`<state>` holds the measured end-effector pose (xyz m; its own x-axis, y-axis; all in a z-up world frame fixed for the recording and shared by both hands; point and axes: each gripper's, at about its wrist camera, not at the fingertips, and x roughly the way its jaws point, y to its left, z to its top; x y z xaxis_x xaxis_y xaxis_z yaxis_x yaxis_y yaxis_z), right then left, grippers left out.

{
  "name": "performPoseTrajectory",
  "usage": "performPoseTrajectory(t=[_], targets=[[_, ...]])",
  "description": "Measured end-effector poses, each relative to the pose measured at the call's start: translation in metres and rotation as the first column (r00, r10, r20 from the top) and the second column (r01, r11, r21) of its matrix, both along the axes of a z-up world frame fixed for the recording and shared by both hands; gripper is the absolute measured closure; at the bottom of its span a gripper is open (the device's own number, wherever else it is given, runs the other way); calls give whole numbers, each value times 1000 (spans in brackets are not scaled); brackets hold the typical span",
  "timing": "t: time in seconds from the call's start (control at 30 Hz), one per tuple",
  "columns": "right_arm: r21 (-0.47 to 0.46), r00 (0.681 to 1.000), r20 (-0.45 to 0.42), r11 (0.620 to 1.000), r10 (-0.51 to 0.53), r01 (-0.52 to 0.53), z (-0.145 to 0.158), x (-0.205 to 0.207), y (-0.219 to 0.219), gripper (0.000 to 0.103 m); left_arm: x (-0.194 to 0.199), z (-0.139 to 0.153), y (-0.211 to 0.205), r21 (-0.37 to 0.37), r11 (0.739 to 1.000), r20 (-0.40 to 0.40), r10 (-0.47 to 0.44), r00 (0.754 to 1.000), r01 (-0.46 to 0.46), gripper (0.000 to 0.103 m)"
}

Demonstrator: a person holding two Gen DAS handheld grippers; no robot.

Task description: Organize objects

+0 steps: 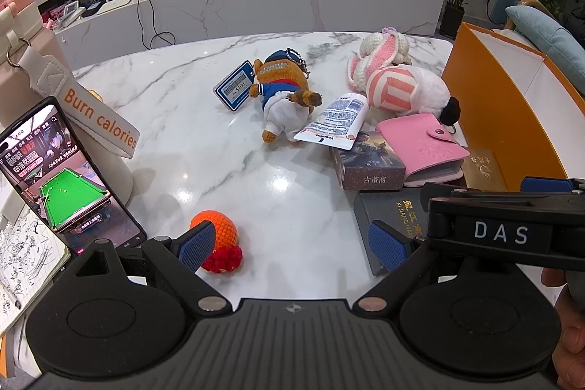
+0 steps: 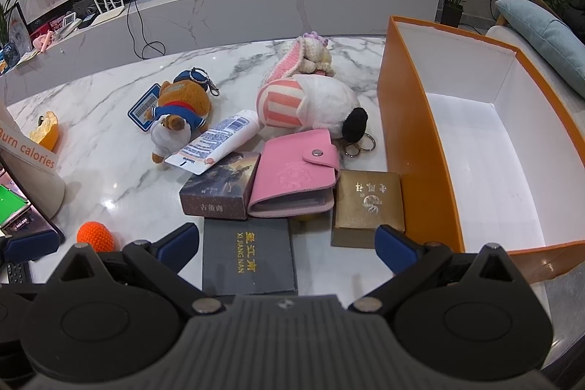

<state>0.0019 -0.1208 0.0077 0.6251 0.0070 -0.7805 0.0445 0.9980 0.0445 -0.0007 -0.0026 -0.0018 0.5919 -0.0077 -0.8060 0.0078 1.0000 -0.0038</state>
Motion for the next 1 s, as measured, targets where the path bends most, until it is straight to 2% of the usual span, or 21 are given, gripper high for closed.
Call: performPoseTrajectory(t=[0.63,0.7,0.83,0.9,1.0], targets=[[-6,1000,-4,1000,10,-10,-2,1,1,1,-3,-10,5,-2,1000,-4,-6,1000,5,0],[-10,999,2,999,47,-47,0,4,2,1,-1,-10,8,-1,1000,-4,5,1000,-5,0],[37,978,68,979,197,-200,12,12,-3,1,2,-11,22,-11,999,-16,39,999,-39,0],[59,967,105,969,232,-239,20,18,-6,1,3,-15,30,-16,998,-28,56,998,-57,0],[81,957,117,958,266,-276,28,33,-11,1,4,-21,41,-19,997,-48,81,996,-82,0]])
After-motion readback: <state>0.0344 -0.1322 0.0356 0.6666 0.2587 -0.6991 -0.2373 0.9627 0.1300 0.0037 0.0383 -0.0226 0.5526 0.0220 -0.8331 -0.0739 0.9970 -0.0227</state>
